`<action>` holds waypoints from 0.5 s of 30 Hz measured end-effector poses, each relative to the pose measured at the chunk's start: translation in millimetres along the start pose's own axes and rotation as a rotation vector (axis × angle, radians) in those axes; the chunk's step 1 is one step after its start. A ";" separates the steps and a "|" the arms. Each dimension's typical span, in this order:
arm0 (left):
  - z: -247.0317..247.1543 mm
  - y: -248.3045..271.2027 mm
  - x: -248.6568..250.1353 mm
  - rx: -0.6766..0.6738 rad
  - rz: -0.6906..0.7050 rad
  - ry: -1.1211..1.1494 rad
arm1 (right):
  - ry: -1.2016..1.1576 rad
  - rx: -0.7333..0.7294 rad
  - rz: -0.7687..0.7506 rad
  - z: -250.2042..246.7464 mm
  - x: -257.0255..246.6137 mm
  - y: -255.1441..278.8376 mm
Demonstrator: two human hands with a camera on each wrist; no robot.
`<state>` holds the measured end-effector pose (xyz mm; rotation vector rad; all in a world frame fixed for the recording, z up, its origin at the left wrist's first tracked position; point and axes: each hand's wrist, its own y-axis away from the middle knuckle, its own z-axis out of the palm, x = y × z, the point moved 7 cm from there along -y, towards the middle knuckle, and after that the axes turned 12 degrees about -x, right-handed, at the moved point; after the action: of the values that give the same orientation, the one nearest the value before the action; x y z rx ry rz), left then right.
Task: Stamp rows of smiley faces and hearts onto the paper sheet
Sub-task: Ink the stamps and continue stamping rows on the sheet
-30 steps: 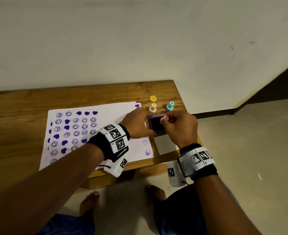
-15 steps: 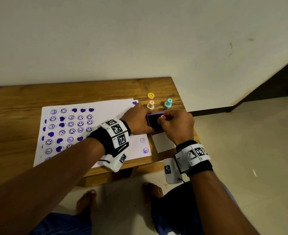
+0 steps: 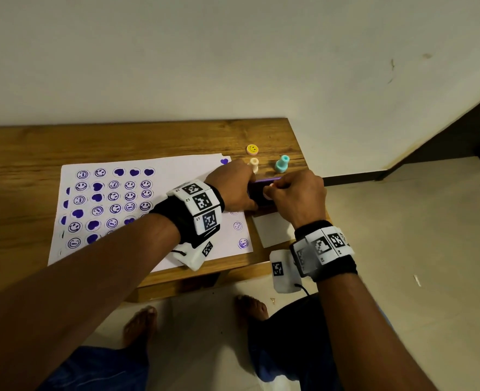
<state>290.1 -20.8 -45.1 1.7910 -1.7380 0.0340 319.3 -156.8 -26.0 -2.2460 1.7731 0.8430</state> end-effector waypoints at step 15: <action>-0.6 -4.1 0.1 -0.026 -0.008 -0.039 | 0.056 -0.140 0.112 -4.7 -4.0 -21.3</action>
<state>294.0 -20.9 -46.3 1.7911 -1.7499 -0.0268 340.2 -149.5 -24.6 -2.2945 1.9379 0.9628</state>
